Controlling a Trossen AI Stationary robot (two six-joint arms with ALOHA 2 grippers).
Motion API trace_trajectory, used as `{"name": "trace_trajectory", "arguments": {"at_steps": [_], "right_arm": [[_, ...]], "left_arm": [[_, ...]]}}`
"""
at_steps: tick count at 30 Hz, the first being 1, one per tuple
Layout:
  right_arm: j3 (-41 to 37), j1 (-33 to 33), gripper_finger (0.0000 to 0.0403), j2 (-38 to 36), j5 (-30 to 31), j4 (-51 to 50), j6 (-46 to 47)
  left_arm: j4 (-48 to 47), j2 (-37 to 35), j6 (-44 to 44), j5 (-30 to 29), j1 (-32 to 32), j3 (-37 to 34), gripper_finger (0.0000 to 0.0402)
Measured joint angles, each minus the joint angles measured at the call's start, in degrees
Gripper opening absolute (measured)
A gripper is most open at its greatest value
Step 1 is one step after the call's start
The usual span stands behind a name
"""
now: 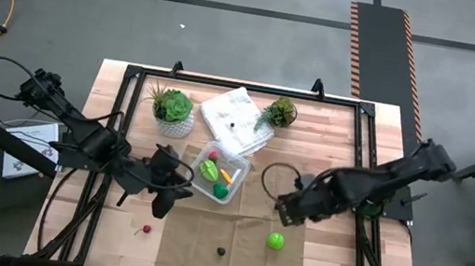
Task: Pick and placing Produce into tupperware
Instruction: Put the green cabbage into transparent bin
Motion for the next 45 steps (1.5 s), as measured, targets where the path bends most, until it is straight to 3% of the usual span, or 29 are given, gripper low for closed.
{"name": "trace_trajectory", "arguments": {"at_steps": [9, 22, 45], "right_arm": [[0.0, 4.9, 0.0195, 6.6, -2.0, 7.1, 19.8], [0.0, 7.7, 0.0271, 11.1, 1.6, 11.4, 37.2], [0.0, 6.1, 0.0274, 21.5, 3.4, 12.0, 38.6]], "left_arm": [[-3.7, 0.0, 9.5, 0.9, 0.0, 0.0, 0.0141], [-4.4, 0.0, 13.0, 1.9, 0.0, 0.0, 0.0141], [-9.3, 0.0, 15.9, 5.3, 0.0, 0.0, 0.014]]}}
